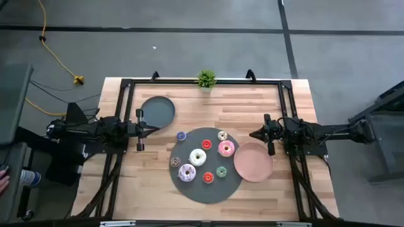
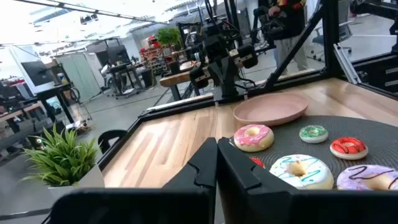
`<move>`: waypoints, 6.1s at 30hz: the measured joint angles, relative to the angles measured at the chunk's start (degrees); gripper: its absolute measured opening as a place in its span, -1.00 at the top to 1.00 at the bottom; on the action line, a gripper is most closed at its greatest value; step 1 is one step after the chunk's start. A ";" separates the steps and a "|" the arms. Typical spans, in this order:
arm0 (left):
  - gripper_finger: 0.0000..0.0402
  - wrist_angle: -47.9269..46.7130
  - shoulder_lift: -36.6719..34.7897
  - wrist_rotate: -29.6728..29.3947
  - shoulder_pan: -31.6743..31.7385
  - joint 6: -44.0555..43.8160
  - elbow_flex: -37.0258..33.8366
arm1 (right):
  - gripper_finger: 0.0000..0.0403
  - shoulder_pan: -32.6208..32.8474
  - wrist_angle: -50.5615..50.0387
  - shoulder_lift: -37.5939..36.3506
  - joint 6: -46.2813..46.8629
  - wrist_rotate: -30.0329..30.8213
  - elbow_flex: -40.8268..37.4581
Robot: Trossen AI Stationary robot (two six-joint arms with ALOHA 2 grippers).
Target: Pick & Place donuts
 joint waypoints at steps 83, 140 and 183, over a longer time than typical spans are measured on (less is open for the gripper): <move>1.00 0.00 -0.01 0.00 0.02 0.00 0.01 | 1.00 0.00 0.00 0.01 0.00 0.00 0.00; 1.00 0.00 0.00 0.00 0.00 0.00 0.00 | 1.00 -0.05 -0.18 0.07 10.62 -0.55 0.22; 1.00 -0.20 0.01 0.00 0.02 0.00 0.00 | 1.00 -30.19 -50.45 52.11 6.47 -33.42 54.63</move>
